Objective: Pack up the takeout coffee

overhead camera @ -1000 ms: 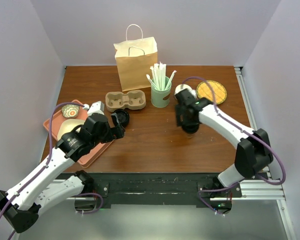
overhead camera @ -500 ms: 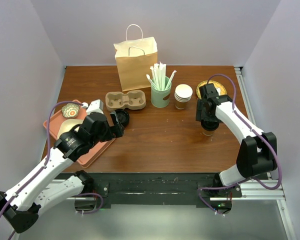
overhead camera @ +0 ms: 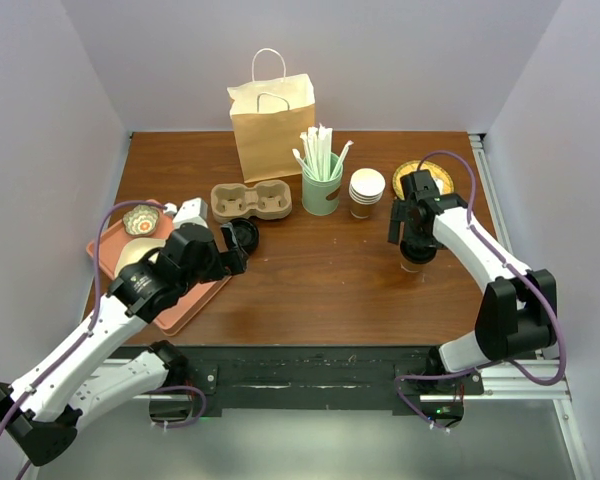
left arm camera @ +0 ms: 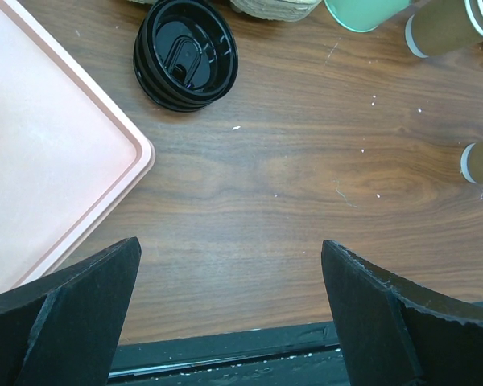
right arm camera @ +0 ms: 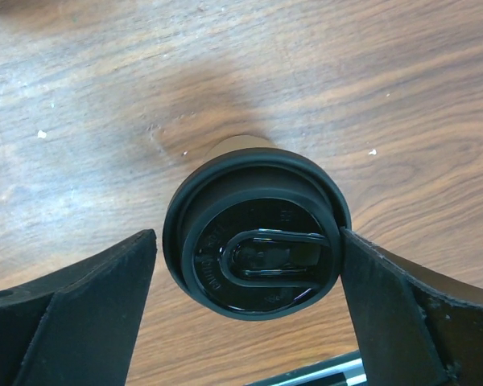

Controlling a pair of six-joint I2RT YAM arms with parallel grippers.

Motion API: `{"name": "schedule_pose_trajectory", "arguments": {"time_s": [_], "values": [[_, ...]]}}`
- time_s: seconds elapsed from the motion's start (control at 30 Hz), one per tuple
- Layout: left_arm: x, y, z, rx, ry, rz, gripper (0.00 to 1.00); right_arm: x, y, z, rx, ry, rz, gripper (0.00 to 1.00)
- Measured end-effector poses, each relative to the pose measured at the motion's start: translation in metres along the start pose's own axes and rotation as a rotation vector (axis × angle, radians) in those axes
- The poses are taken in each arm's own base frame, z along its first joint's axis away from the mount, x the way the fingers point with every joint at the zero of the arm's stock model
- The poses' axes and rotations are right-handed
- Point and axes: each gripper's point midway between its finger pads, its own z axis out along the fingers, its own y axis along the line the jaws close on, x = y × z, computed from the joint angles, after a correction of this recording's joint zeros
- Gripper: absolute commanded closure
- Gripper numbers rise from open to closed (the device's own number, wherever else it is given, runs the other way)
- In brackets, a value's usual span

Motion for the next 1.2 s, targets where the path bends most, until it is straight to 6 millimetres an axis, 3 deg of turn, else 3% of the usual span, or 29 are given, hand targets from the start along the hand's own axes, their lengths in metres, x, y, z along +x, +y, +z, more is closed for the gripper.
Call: {"name": "schedule_pose_trajectory", "arguments": {"time_s": [0.23, 0.43, 0.57, 0.7, 0.8, 0.87, 0.97, 1.1, 1.2], "values": [[-0.017, -0.013, -0.005, 0.018, -0.021, 0.002, 0.01, 0.004, -0.004, -0.008, 0.012, 0.026, 0.011, 0.01], [-0.064, -0.046, -0.013, 0.040, -0.086, -0.019, 0.01, -0.014, -0.011, -0.037, -0.003, -0.038, 0.039, 0.01], [-0.078, -0.056, -0.002, 0.022, -0.107, 0.000, 0.02, -0.020, -0.013, -0.050, -0.014, -0.063, 0.049, 0.02], [-0.100, -0.050, 0.012, -0.044, -0.126, 0.006, 0.06, -0.016, -0.008, -0.060, -0.059, -0.030, 0.038, 0.04], [-0.145, -0.038, 0.021, -0.103, -0.204, -0.037, 0.07, -0.026, 0.008, -0.088, -0.157, -0.058, 0.032, 0.04], [-0.174, -0.033, 0.025, -0.126, -0.262, -0.057, 0.08, -0.031, 0.029, -0.120, -0.275, -0.110, 0.011, 0.04], [-0.213, -0.043, 0.028, -0.119, -0.333, -0.058, 0.10, -0.023, 0.049, -0.167, -0.446, -0.167, -0.014, 0.04], [-0.262, -0.065, 0.046, -0.091, -0.398, -0.070, 0.15, -0.005, 0.045, -0.214, -0.602, -0.205, -0.001, 0.04], [-0.288, -0.071, 0.065, -0.079, -0.427, -0.085, 0.19, 0.006, 0.042, -0.230, -0.663, -0.203, -0.009, 0.04]]}}
